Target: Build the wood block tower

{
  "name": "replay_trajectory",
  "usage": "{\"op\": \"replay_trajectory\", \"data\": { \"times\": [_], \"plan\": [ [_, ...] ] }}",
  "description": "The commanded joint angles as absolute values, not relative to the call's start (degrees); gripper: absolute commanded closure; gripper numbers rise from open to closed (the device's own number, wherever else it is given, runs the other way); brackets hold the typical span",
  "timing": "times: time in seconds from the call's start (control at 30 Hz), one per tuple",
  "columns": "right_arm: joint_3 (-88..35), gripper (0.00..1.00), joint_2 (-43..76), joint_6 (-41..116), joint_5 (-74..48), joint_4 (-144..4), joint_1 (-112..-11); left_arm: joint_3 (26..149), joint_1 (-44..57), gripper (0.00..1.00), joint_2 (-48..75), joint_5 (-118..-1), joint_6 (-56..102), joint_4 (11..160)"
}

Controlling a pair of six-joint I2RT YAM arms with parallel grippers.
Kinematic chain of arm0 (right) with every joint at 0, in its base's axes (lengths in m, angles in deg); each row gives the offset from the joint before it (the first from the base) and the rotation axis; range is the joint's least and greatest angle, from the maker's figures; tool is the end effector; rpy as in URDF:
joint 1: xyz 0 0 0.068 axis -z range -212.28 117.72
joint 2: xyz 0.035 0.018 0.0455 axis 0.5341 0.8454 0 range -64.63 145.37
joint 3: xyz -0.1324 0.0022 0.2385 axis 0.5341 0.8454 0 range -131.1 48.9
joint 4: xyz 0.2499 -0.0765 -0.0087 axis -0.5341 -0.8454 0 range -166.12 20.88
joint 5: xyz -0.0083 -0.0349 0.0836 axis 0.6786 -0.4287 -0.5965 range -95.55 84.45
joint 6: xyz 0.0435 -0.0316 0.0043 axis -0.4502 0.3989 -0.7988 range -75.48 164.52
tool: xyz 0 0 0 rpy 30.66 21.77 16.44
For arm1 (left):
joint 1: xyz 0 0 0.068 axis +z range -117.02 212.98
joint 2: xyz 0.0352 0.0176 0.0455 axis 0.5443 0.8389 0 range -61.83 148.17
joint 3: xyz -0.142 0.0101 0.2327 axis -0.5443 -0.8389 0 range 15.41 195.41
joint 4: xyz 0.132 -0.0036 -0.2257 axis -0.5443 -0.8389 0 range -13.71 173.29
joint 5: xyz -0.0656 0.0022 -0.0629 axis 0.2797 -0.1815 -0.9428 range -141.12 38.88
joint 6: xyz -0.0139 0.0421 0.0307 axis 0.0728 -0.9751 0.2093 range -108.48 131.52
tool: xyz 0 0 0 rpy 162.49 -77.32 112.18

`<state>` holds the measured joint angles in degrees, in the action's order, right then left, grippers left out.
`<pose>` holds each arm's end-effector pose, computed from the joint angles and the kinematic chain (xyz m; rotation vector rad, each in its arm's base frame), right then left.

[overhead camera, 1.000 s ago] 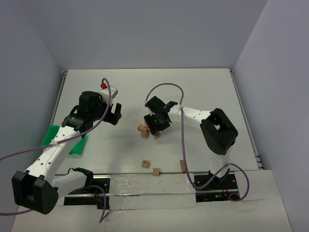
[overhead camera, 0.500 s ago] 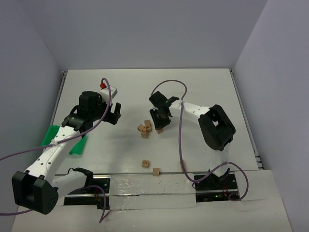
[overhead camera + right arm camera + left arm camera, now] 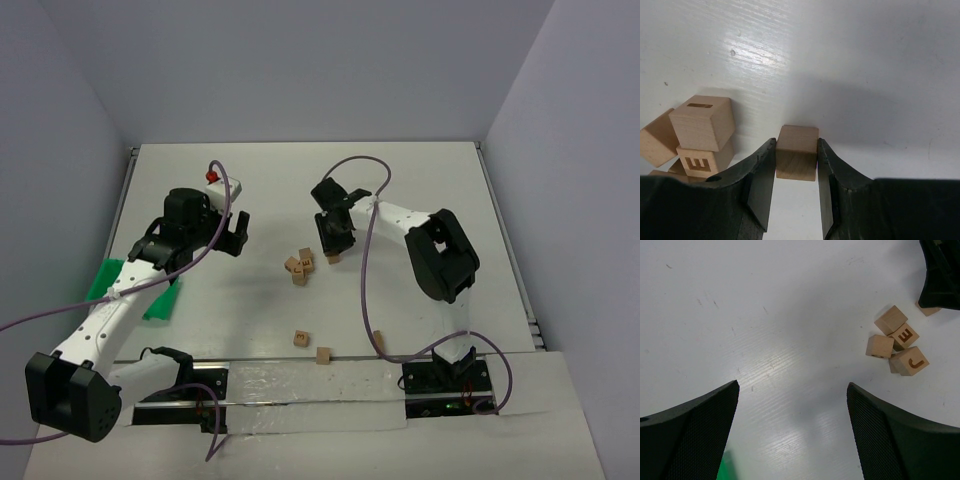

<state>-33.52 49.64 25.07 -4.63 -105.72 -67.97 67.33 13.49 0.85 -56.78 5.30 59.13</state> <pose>0.3322 0.2378 0.1738 -0.3900 2.7649 0.2260 0.2256 -0.0835 0.2987 0.5412 2.1187 -0.2389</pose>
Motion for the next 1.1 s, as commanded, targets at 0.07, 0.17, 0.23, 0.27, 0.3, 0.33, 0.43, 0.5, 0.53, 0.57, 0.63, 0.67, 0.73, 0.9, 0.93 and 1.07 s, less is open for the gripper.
{"op": "replay_trajectory", "data": {
  "times": [0.07,0.17,0.23,0.27,0.3,0.33,0.43,0.5,0.53,0.57,0.63,0.67,0.73,0.9,0.93,1.07],
  "plan": [
    [-35.9,0.68,50.9,23.6,-4.1,-107.7,-67.6,69.6,13.7,0.05,0.3,-56.1,5.6,60.8],
    [-36.2,0.41,50.5,23.6,-4.4,-108.0,-67.6,69.7,13.7,0.06,0.4,-56.2,5.7,60.9],
    [-36.2,0.33,49.9,23.6,-4.7,-108.1,-67.6,69.7,13.7,0.05,0.6,-56.3,5.6,60.9],
    [-36.2,0.30,49.5,23.4,-4.9,-108.2,-67.6,69.8,13.7,0.05,0.6,-56.4,5.6,60.9],
    [-36.2,0.25,48.9,23.3,-5.1,-108.4,-67.7,69.8,13.7,0.05,0.6,-56.4,5.6,60.8],
    [-36.3,0.19,48.3,23.2,-5.2,-108.6,-67.7,69.9,13.7,0.06,0.7,-56.4,5.6,60.8],
    [-37.0,0.14,46.1,24.1,-5.9,-109.1,-67.6,70.1,13.7,0.06,0.6,-56.4,5.8,60.6],
    [-37.5,0.13,43.6,25.8,-7.0,-108.8,-67.6,70.3,13.7,0.05,0.3,-56.7,5.7,60.3],
    [-37.6,0.13,43.0,26.7,-7.4,-108.7,-67.5,70.3,13.7,0.05,0.1,-57.0,5.6,60.2],
    [-37.8,0.13,41.8,29.0,-7.8,-108.1,-67.4,70.5,13.8,0.04,-0.2,-58.4,5.3,59.6],
    [-37.7,0.13,38.8,34.0,-9.1,-106.4,-67.5,70.9,13.9,0.01,-0.6,-62.8,3.7,57.9],
    [-37.6,0.13,37.4,37.1,-10.8,-105.7,-67.4,71.2,14.1,0.01,-0.8,-65.6,2.6,56.9],
    [-37.5,0.12,34.4,43.6,-14.1,-104.8,-67.1,71.7,14.3,0.01,-1.3,-70.7,1.5,55.3],
    [-35.6,0.11,30.1,57.9,-26.0,-105.5,-66.7,72.6,17.8,0.01,-2.0,-78.6,2.0,55.1],
    [-34.9,0.11,29.8,61.0,-29.0,-105.8,-66.7,73.1,19.7,0.01,-2.0,-81.1,1.9,54.8],
    [-37.1,0.11,31.7,73.6,-39.3,-114.0,-66.8,76.0,26.1,0.01,0.0,-94.3,0.3,51.1]
  ]
}}
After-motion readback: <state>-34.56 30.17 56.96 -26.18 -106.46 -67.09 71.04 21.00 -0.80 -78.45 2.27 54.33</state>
